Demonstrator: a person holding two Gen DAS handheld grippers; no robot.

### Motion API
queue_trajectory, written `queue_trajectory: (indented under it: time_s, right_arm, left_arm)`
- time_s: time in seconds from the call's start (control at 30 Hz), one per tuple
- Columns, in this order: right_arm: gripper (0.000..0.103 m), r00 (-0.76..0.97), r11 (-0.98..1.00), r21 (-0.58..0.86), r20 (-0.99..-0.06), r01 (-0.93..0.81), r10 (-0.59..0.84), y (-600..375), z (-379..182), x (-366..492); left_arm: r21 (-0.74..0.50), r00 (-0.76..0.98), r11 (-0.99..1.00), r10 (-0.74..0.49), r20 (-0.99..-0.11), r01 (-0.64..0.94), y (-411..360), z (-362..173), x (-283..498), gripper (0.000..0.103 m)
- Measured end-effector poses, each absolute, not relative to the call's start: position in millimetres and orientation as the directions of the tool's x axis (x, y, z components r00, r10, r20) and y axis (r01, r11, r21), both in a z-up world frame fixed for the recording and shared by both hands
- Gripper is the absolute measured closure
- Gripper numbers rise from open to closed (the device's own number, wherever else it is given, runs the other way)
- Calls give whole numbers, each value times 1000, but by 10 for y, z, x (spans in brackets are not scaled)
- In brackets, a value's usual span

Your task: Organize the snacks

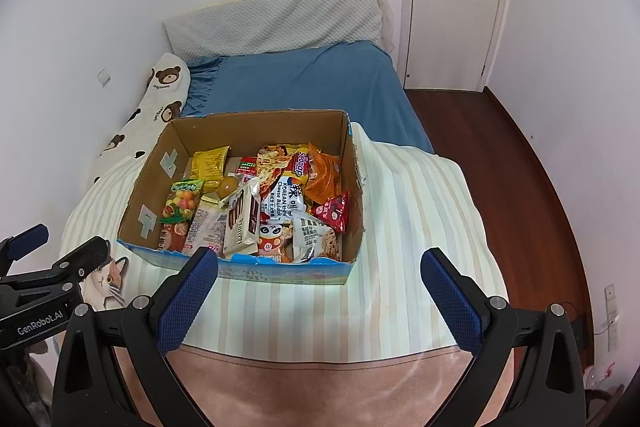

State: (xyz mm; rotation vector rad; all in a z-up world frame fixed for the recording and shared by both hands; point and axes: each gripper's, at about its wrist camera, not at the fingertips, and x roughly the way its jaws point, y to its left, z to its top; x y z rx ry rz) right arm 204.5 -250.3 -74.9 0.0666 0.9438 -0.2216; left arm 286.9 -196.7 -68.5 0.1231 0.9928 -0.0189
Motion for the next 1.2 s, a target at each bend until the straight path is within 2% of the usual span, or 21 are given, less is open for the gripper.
queue_trajectory:
  time_s: [1.2]
  right_arm:
    - [0, 576, 972, -46, -799, 231, -175, -2476, -675, 1988]
  left_arm:
    - [95, 562, 992, 33, -827, 81, -2027, -607, 2815, 0]
